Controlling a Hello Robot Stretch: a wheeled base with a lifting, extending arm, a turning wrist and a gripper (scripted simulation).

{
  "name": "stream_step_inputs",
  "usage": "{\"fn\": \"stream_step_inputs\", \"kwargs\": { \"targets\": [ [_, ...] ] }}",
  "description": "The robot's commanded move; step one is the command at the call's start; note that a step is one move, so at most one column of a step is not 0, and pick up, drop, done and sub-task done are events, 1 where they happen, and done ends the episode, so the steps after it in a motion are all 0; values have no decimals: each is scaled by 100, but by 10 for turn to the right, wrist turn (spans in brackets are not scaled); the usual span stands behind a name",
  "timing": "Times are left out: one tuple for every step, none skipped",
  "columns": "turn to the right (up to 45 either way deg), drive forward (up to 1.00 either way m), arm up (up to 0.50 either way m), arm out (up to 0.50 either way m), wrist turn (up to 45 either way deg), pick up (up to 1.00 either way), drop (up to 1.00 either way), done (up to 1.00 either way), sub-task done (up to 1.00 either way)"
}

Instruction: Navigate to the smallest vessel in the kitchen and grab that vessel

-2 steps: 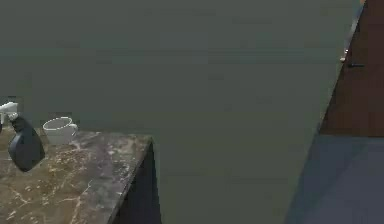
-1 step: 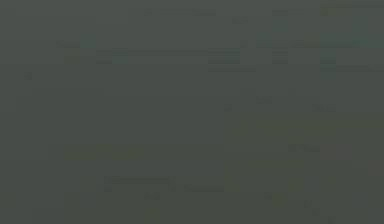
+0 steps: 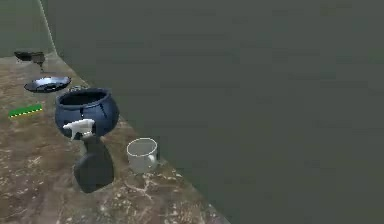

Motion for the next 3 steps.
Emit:
{"fn": "stream_step_inputs", "kwargs": {
  "targets": [
    [-450, 0, 0, 0, 0, 0, 0, 0, 0],
    [-450, 0, 0, 0, 0, 0, 0, 0, 0],
    [-150, 0, 0, 0, 0, 0, 0, 0, 0]
  ]
}}
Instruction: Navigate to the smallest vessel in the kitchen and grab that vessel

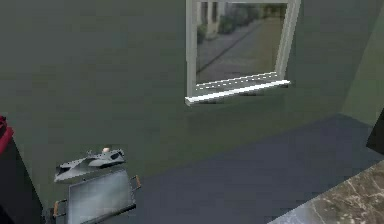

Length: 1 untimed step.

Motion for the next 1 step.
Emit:
{"fn": "stream_step_inputs", "kwargs": {
  "targets": [
    [0, 0, 50, 0, 0, 0, 0, 0, 0]
  ]
}}
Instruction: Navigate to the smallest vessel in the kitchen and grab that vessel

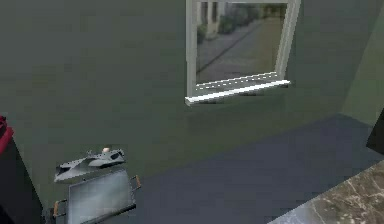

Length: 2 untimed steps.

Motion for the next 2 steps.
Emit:
{"fn": "stream_step_inputs", "kwargs": {
  "targets": [
    [0, 0, 38, 0, 0, 0, 0, 0, 0],
    [0, 0, 0, 24, 0, 0, 0, 0, 0]
  ]
}}
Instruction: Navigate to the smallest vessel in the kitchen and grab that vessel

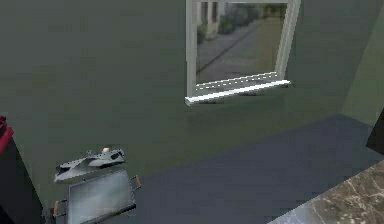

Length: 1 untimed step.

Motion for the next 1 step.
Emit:
{"fn": "stream_step_inputs", "kwargs": {
  "targets": [
    [0, 0, 0, 0, 450, 0, 0, 0, 0]
  ]
}}
